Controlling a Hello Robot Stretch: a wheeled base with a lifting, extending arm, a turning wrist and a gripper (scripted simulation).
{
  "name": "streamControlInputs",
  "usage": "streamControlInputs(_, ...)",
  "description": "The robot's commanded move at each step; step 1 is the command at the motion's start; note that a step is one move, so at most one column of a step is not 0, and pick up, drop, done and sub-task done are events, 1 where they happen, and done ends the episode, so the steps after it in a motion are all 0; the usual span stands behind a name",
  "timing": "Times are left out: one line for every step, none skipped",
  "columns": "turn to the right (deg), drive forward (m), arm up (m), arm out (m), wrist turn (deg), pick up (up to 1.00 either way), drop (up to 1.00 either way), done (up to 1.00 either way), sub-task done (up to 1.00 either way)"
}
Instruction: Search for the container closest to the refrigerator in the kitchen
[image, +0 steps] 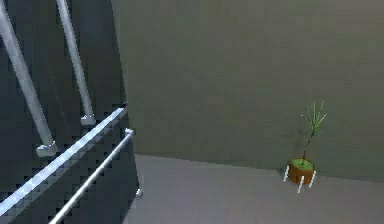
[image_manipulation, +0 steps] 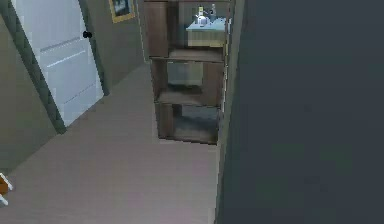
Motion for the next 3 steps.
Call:
streamControlInputs(-45.0,0.00,0.00,0.00,0.0,0.00,0.00,0.00,0.00)
streamControlInputs(-24.0,0.00,0.00,0.00,0.0,0.00,0.00,0.00,0.00)
streamControlInputs(0.0,0.15,0.00,0.00,0.0,0.00,0.00,0.00,0.00)
